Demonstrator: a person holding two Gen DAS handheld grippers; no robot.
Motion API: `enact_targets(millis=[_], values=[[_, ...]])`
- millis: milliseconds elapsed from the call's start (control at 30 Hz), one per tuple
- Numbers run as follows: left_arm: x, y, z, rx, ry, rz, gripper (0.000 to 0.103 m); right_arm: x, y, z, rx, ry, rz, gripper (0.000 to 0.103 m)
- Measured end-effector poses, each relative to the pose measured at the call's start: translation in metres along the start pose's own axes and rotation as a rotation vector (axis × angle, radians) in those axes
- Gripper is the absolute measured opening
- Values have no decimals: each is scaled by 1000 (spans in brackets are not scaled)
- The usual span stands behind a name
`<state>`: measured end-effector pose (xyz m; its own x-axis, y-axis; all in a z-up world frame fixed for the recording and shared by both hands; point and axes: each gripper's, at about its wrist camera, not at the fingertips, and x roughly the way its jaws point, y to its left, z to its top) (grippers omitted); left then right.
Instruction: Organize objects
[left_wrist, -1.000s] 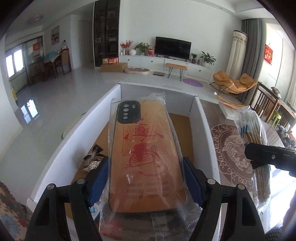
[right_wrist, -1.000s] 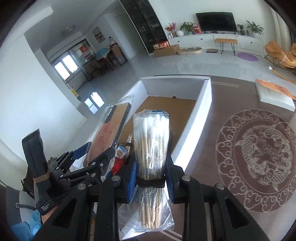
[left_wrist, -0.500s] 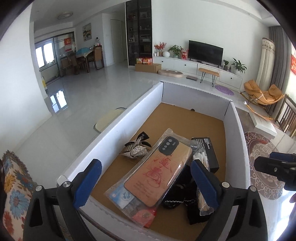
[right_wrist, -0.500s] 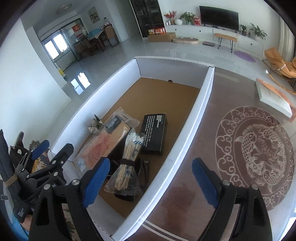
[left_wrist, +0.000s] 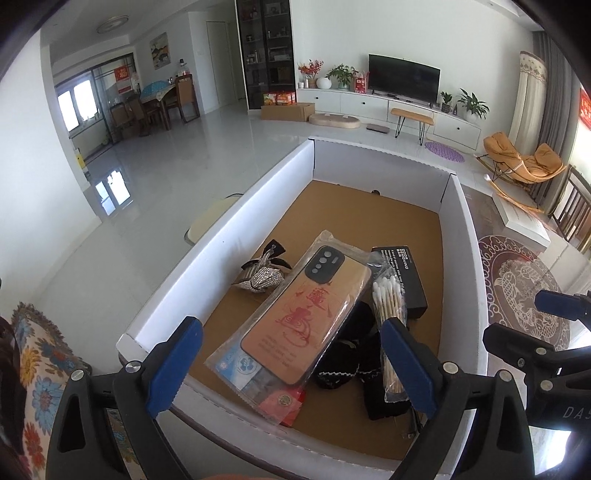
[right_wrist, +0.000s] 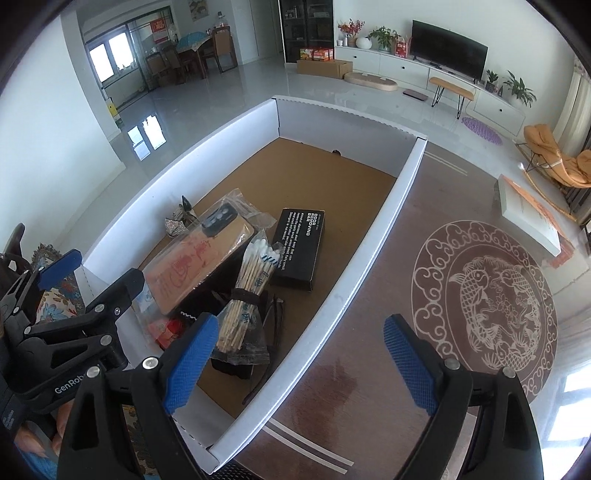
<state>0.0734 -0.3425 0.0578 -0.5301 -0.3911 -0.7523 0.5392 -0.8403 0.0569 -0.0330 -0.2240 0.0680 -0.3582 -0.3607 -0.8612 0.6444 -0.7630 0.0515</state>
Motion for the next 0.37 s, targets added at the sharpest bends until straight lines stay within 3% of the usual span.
enact_targets(millis=[367], values=[[-19,6,6,-7,-40,27,98,-10,0,5,5,-30,7,91]])
